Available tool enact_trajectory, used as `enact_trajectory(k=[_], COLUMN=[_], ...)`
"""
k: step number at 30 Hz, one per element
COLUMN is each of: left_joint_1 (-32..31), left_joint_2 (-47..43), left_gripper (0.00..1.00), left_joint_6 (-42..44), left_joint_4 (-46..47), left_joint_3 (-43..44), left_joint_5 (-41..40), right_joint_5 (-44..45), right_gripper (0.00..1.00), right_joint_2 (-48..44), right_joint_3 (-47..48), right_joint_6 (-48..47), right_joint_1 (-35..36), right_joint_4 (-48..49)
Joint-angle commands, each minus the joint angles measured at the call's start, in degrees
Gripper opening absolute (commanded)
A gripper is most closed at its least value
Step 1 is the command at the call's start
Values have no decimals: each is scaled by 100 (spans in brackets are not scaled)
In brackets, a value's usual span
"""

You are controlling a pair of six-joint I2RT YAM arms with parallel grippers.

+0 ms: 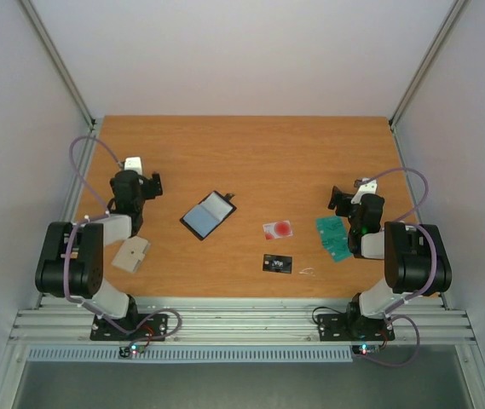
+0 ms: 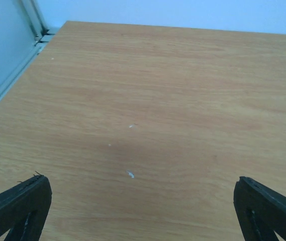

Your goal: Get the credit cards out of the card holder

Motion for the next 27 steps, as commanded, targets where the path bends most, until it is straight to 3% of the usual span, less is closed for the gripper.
enact_trajectory(k=[1,4,8,27], left_joint_1=[-22,-63,-25,29], left_joint_2=[-212,-86,-57,32], left_gripper=[99,99,99,99], left_joint_6=[275,412,491,531], left_joint_4=[1026,2054,2339,2199], left_joint_3=[-663,-1202,-1328,-1176], left_joint_5=[530,791,819,1048], right_joint_5=[-22,-30,-31,-106], right_gripper=[98,98,98,98], right_joint_2=[-10,-25,-10,19], right_joint_3=[87,68,67,368], right_joint_6=[-143,-148,-146,-464], right_joint_1=[37,40,40,241], right_joint_4=[154,190,197,-331])
